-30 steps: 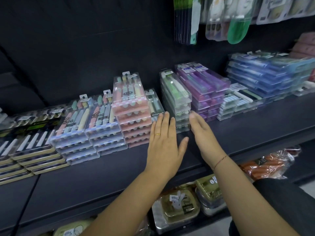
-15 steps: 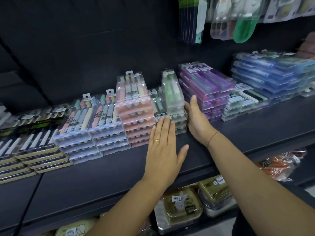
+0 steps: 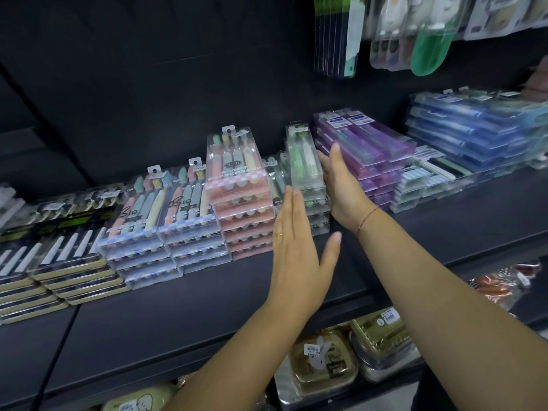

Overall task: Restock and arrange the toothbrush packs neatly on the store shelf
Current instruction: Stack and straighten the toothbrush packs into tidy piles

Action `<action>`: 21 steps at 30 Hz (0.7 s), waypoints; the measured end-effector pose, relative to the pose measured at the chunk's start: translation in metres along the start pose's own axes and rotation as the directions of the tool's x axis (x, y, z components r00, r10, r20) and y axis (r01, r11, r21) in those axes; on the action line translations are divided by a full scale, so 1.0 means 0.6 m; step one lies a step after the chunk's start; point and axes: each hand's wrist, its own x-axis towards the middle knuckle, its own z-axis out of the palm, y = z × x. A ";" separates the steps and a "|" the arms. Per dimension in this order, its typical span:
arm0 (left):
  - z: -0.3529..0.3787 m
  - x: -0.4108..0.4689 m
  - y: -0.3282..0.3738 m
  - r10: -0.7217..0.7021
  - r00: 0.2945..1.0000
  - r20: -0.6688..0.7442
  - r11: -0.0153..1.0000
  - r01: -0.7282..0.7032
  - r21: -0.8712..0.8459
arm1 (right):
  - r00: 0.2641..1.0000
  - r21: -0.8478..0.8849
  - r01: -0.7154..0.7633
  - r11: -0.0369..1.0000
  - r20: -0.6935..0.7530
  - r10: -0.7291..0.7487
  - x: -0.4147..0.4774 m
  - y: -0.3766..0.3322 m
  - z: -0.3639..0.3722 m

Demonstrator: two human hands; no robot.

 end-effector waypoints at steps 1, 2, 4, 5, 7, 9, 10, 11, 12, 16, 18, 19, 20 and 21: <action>0.000 0.008 0.013 -0.083 0.996 0.015 0.991 0.084 -0.103 | 1.000 -0.003 -0.002 1.000 0.009 0.002 0.001 -0.002 0.000; 0.000 0.016 0.024 -0.163 0.986 0.037 0.968 0.167 -0.188 | 1.000 -0.009 -0.004 1.000 0.021 0.004 -0.001 -0.004 0.001; 0.000 0.030 0.041 -0.262 0.962 0.076 0.913 0.273 -0.304 | 0.999 -0.034 -0.012 0.999 0.052 0.014 -0.007 -0.007 -0.001; 0.000 0.034 0.047 -0.282 0.955 0.090 0.893 0.295 -0.340 | 0.997 -0.048 -0.013 0.999 0.072 0.017 -0.011 -0.009 -0.001; -0.001 0.034 0.052 -0.289 0.951 0.107 0.877 0.308 -0.368 | 0.997 -0.082 -0.026 0.996 0.073 0.032 -0.020 -0.016 0.001; -0.004 0.032 0.050 -0.289 0.951 0.111 0.878 0.310 -0.365 | 0.998 -0.101 -0.038 0.994 0.051 0.044 -0.023 -0.019 -0.002; -0.005 0.032 0.049 -0.291 0.950 0.112 0.878 0.312 -0.363 | 0.998 -0.106 -0.037 0.994 0.048 0.042 -0.025 -0.022 -0.003; -0.007 0.031 0.047 -0.293 0.950 0.113 0.879 0.314 -0.358 | 0.998 -0.107 -0.038 0.994 0.049 0.043 -0.027 -0.022 -0.003; -0.009 0.031 0.046 -0.293 0.949 0.117 0.882 0.316 -0.350 | 0.998 -0.125 -0.039 0.991 0.041 0.044 -0.031 -0.026 0.002; -0.013 0.028 0.046 -0.289 0.949 0.124 0.893 0.313 -0.322 | 0.995 -0.123 -0.097 0.988 0.006 0.099 -0.040 -0.034 0.011; -0.013 0.026 0.046 -0.282 0.951 0.127 0.899 0.308 -0.312 | 0.994 -0.128 -0.101 0.987 0.016 0.104 -0.032 -0.027 0.008; -0.014 0.025 0.045 -0.280 0.951 0.129 0.901 0.307 -0.307 | 0.995 -0.130 -0.102 0.986 0.011 0.104 -0.032 -0.026 0.009; -0.014 0.025 0.045 -0.279 0.951 0.131 0.902 0.306 -0.304 | 0.994 -0.156 -0.107 0.982 0.012 0.110 -0.034 -0.028 0.011; -0.015 0.025 0.045 -0.278 0.951 0.133 0.903 0.306 -0.302 | 0.994 -0.158 -0.110 0.981 -0.007 0.110 -0.035 -0.027 0.010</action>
